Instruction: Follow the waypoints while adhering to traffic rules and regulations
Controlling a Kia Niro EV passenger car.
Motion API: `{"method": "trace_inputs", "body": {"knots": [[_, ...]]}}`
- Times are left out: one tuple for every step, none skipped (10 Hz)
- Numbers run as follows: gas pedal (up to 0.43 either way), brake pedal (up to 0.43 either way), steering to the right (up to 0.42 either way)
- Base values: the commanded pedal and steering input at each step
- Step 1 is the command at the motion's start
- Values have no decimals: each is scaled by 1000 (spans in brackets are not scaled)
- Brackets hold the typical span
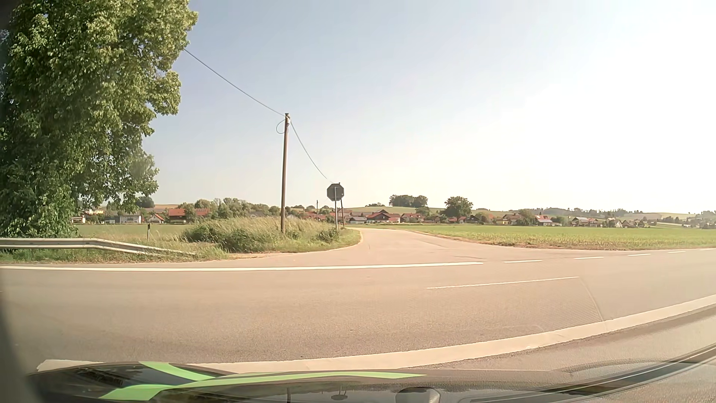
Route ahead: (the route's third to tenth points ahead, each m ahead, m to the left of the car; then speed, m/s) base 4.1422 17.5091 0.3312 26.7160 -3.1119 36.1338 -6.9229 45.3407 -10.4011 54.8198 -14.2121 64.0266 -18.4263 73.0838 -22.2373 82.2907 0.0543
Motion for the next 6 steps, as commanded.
{"method": "trace_inputs", "body": {"knots": [[0,67,-900],[0,67,-900],[0,67,-900],[0,79,-900],[0,79,-900],[0,79,-900]]}}
